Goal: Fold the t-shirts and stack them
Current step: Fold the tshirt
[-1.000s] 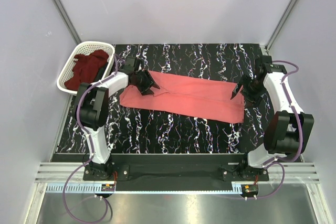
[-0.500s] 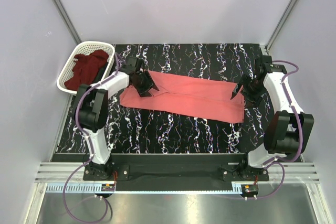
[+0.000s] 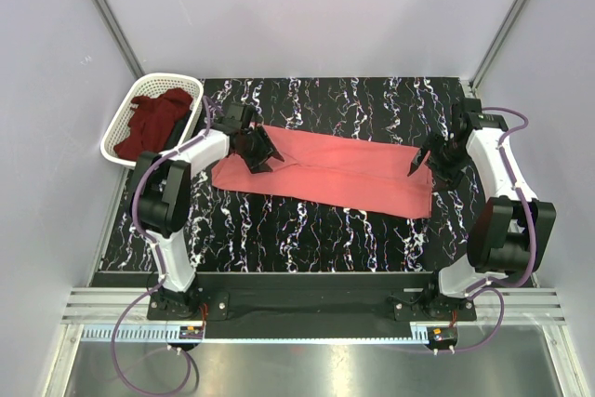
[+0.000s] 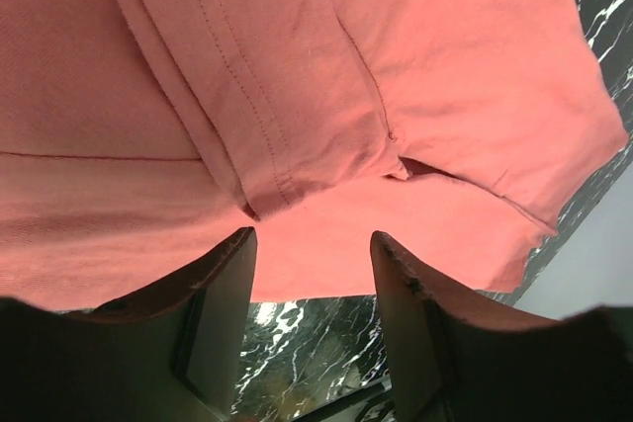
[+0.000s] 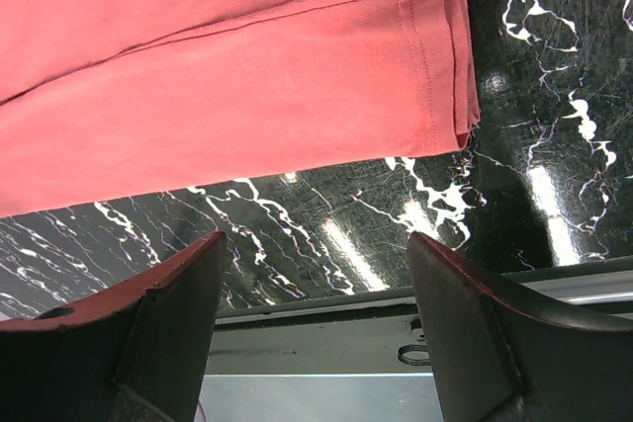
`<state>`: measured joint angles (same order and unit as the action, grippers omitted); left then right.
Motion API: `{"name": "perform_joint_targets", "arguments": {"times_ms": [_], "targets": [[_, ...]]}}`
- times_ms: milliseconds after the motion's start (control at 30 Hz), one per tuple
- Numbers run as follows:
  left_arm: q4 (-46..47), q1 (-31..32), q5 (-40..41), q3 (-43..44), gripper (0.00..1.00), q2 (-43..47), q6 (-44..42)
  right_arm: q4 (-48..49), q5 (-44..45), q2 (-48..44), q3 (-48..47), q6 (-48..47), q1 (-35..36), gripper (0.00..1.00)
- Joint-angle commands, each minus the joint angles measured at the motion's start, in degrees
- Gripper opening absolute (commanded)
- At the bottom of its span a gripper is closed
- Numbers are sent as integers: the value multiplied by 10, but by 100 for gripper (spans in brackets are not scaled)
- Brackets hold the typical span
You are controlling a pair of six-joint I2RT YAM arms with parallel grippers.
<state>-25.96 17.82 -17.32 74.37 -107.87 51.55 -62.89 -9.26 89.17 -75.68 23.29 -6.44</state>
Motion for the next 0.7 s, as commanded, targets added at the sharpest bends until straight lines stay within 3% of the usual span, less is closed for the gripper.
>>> {"name": "perform_joint_targets", "arguments": {"times_ms": [0, 400, 500, 533, 667], "targets": [[18, 3, -4, -4, 55, -2, 20, -2, -1, -22, -3, -7, -1, 81], [24, 2, -11, 25, 52, -48, 30, -6, 3, -15, -10, -9, -1, 81], [22, 2, -11, 43, 40, -55, 20, -7, 3, -15, -10, -10, -1, 81], [23, 2, -11, 47, 31, -56, 14, -8, 3, -15, -10, -11, -1, 81], [13, 8, -9, 70, 18, -63, -2, -7, 3, -13, -12, -8, -1, 81]]}}
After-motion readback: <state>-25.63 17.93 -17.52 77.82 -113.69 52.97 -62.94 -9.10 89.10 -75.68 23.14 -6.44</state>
